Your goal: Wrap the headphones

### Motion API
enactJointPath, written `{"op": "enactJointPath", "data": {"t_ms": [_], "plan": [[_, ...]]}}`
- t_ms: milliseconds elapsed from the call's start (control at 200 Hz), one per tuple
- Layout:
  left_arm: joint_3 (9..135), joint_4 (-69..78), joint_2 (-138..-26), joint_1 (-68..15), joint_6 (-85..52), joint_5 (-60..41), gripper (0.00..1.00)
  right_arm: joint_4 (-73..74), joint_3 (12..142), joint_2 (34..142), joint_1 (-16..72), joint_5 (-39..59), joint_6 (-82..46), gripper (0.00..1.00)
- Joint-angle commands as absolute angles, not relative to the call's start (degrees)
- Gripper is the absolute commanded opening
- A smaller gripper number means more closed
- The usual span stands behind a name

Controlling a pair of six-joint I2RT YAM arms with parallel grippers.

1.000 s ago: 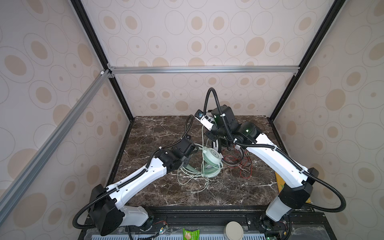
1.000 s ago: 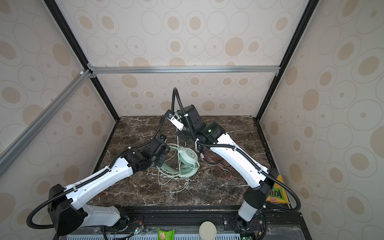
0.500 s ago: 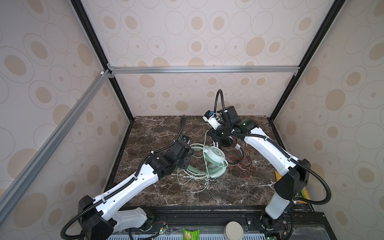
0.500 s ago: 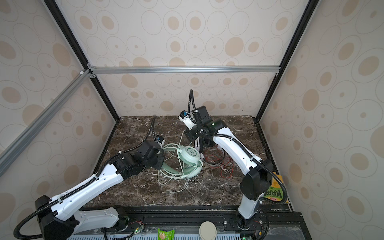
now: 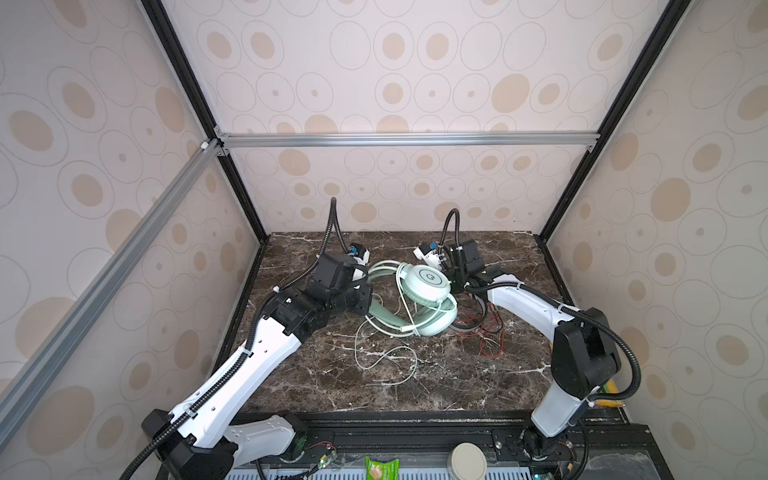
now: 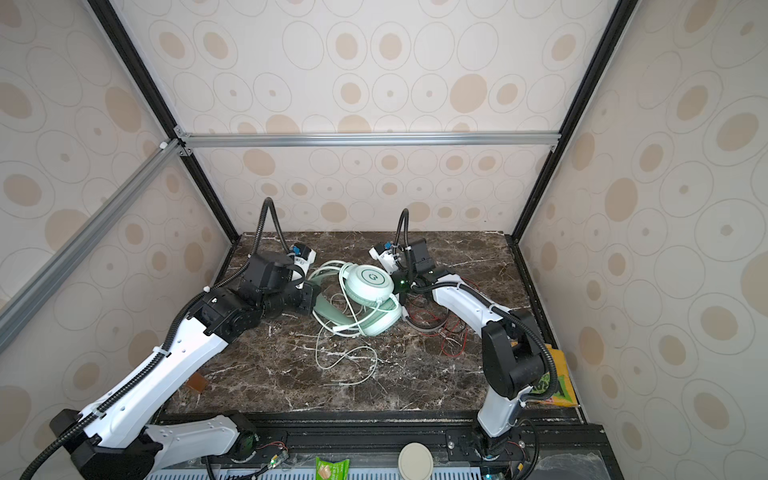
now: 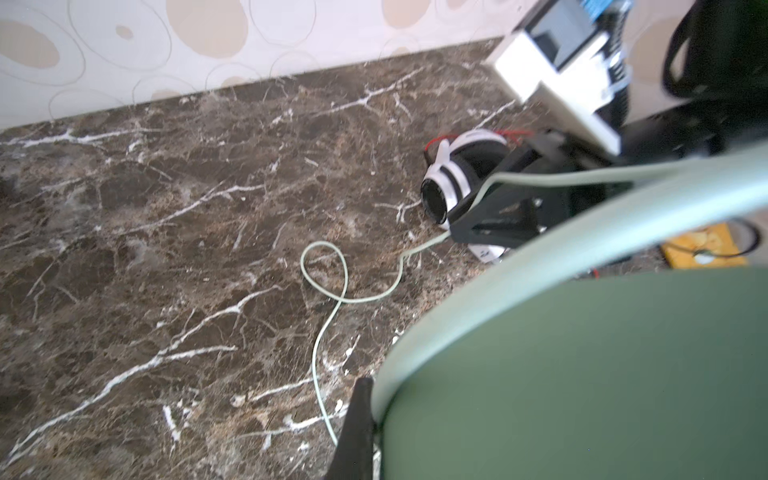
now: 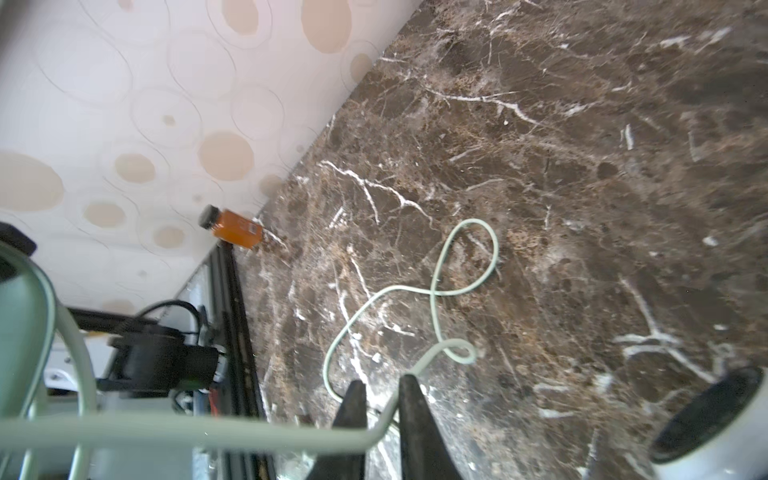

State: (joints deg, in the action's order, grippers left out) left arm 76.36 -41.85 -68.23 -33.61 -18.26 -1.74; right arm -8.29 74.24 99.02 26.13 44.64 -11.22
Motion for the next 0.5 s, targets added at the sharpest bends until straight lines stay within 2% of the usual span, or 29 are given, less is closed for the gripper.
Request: {"op": "enactJointPath", "data": {"t_ms": [0,75,145,495], "plan": [[81.16,-38.29,-69.76,-30.70,-18.16,-7.90,0.00,5.31,71.27,99.82,25.81,51.80,-19.08,0.39],[82.03,-37.95,-71.39,-28.52,-17.74,-9.49,0.00,8.55,69.11,99.44,25.52,51.54,-20.51,0.51],[82.61,-37.30,-73.07,-26.73,-17.28,-10.62,0.00,9.40,67.28,98.36,25.00,50.56,-20.38,0.56],[87.62,-31.56,-83.21,-17.39,-16.97,-14.15,0.00,8.11,58.42,93.87,20.38,41.14,-16.92,0.68]]}}
